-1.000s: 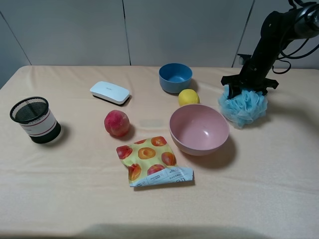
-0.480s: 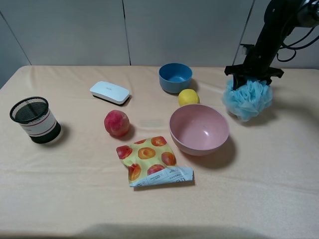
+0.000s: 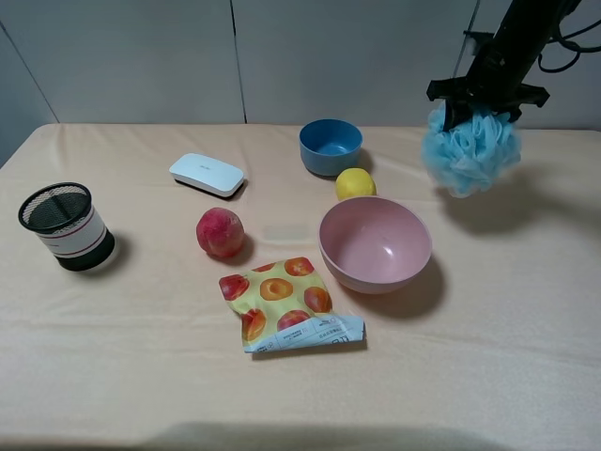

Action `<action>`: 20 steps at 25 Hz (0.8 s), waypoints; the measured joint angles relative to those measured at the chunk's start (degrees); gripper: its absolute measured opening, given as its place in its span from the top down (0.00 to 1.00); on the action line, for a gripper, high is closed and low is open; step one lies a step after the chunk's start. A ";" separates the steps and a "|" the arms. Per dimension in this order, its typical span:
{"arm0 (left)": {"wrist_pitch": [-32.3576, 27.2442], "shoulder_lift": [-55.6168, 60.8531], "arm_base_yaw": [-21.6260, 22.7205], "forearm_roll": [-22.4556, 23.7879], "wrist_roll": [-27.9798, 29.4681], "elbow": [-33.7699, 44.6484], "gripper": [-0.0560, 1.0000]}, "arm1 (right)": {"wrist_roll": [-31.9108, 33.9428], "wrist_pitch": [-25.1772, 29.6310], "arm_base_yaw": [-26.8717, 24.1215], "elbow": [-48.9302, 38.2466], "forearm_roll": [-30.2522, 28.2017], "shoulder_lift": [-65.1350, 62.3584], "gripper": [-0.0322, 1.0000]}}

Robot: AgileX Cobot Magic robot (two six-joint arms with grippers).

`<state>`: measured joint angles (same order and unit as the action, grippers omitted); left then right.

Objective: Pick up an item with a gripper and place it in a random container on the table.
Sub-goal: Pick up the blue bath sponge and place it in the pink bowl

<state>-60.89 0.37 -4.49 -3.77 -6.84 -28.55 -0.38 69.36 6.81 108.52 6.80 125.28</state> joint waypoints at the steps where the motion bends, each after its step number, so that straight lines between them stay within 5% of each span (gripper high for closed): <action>1: 0.00 0.00 0.00 0.00 0.00 0.00 0.00 | 0.38 0.00 0.72 0.00 -0.31 -0.57 0.61; 20: 0.00 0.00 0.00 0.00 0.00 0.00 0.00 | 3.23 0.22 12.95 -9.23 -2.55 -13.12 0.63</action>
<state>-60.89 0.37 -4.49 -3.77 -6.84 -28.55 2.85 69.58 19.76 99.29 4.24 112.16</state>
